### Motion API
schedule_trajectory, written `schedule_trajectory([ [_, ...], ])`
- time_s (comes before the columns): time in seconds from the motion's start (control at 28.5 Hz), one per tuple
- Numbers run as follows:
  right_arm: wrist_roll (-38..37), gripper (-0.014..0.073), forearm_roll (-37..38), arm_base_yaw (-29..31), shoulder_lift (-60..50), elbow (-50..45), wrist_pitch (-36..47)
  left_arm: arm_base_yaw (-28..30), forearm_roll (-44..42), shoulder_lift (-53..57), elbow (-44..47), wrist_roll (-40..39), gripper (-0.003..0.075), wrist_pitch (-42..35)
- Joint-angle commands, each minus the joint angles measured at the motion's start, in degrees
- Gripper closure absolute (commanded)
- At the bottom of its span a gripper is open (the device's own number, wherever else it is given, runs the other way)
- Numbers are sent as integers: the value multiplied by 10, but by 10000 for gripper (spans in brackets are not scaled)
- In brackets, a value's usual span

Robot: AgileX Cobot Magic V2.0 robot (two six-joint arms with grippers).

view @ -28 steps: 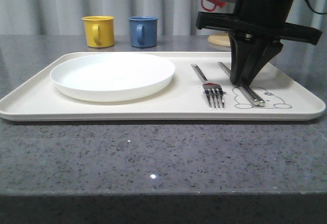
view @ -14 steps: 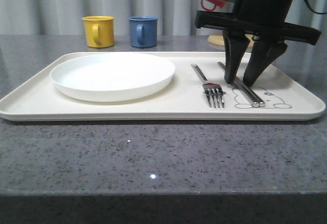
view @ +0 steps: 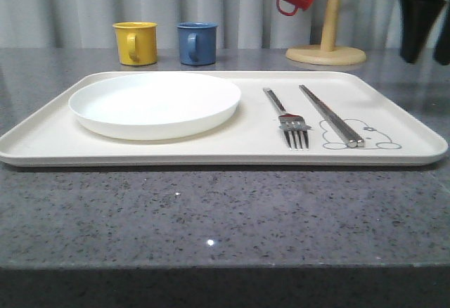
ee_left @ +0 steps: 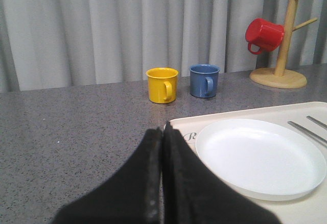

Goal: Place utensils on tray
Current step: 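Raise the right gripper and move it toward the spoon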

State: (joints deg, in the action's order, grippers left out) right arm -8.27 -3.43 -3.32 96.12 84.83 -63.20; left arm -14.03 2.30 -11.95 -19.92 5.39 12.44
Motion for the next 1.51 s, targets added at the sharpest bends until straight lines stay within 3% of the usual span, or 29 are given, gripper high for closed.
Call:
schedule_trajectory([
  [0.0, 44, 238, 18, 62, -24, 17, -10, 0, 5, -5, -15, -6, 739, -48],
  [0.25, 96, 238, 20, 152, -7, 17, 19, 0, 5, -5, -15, -6, 739, -48],
  [0.77, 112, 254, 20, 156, 59, 17, 40, 0, 5, -5, -15, -6, 739, -48],
  [1.09, 112, 579, 20, 154, 65, 17, 30, 0, 5, -5, -15, -6, 739, -48],
  [1.47, 112, 613, 14, 154, 6, 19, 13, 0, 5, -5, -15, -6, 739, -48],
])
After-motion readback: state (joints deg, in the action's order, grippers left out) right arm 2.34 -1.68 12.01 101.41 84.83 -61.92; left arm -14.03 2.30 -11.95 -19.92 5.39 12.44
